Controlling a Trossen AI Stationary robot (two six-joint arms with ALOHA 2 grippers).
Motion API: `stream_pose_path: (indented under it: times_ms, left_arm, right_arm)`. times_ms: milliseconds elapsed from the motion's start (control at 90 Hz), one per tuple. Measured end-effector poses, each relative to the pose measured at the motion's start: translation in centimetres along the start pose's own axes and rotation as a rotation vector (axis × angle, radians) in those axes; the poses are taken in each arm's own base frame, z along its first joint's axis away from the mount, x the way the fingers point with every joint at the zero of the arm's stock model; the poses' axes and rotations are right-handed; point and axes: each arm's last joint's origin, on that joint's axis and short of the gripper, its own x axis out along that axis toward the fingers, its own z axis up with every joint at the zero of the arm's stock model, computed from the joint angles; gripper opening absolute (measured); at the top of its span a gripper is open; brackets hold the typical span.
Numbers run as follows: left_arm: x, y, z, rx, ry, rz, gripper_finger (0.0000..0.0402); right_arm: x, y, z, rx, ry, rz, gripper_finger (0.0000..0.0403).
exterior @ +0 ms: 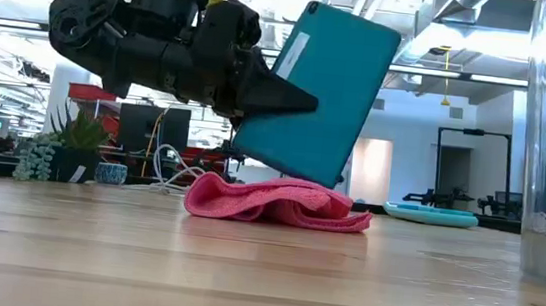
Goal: Apply microfiber cloth
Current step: Spray the back of the cellphone using the spray bottle
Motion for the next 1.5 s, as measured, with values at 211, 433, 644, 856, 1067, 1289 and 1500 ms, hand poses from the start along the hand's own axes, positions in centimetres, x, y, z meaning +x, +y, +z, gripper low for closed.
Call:
stream_pose_path:
  times_ms: [211,433,644,856,1067,1289,1500]
  left_arm:
    - [0.0,-0.1,-0.1,0.001,0.006,-0.003,0.0009]
    - [0.0,-0.1,-0.2,0.001,0.016,-0.002,0.0009]
    - [0.0,-0.1,-0.2,0.013,0.021,-0.001,0.0009]
    - [0.0,-0.2,-0.2,0.029,0.018,0.019,0.0009]
    - [-0.1,-1.2,0.0,0.167,-0.014,0.173,0.0009]
    - [-0.3,-0.9,-0.3,0.129,-0.015,0.281,0.0009]
    - [-1.2,-0.5,-1.3,0.079,0.002,0.315,0.0009]
  right_arm:
    - [-0.5,-0.3,1.1,0.015,0.072,-0.006,0.0164]
    - [-0.9,-0.2,1.6,0.022,0.104,0.010,0.0095]
    - [-1.1,-0.1,2.2,0.032,0.110,0.019,0.0095]
    - [-0.5,-0.3,2.7,0.016,0.092,-0.006,0.0095]
    - [-0.2,-0.8,3.1,-0.068,-0.017,-0.077,0.0095]
    - [-0.2,-1.7,2.7,-0.040,0.003,-0.135,0.0095]
    - [0.3,-2.5,2.7,0.045,0.041,-0.183,0.0098]
